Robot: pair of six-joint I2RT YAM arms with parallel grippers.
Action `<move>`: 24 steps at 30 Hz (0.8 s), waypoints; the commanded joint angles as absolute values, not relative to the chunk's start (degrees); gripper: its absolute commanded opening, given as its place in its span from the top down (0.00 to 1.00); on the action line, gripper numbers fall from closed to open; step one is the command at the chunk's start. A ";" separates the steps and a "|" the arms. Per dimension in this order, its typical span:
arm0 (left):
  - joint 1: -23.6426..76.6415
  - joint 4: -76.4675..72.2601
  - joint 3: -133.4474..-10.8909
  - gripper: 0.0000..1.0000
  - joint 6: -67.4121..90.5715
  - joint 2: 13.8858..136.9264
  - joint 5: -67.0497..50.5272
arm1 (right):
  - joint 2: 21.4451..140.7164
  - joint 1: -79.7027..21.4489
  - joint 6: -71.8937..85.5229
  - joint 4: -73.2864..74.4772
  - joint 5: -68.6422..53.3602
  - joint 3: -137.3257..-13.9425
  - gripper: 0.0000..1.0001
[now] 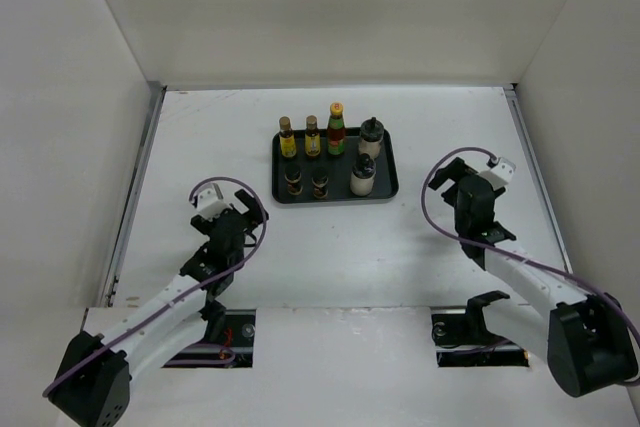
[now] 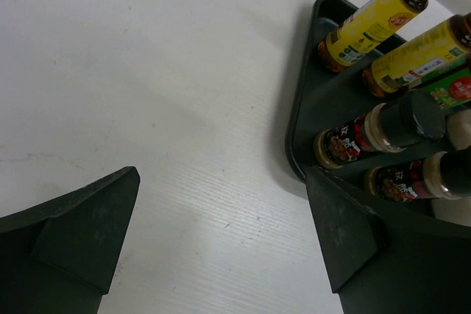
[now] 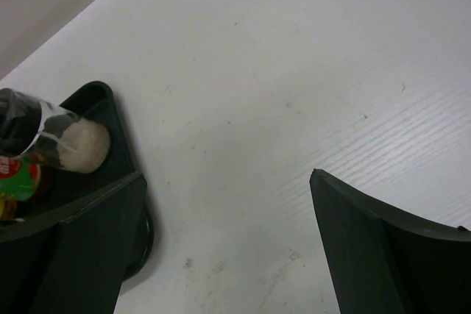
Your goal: Organize the condiment bottles
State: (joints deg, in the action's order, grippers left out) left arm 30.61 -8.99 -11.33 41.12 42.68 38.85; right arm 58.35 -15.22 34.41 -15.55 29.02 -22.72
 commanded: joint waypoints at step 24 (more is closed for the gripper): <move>29.57 -7.12 -14.06 0.00 42.45 42.45 37.62 | 59.06 -15.95 35.51 -21.27 24.96 -23.56 0.00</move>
State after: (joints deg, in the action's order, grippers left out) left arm 29.65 -4.25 -11.33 41.87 42.19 38.00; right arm 59.16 -15.44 35.00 -17.65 25.61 -22.50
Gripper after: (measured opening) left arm 0.997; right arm 0.999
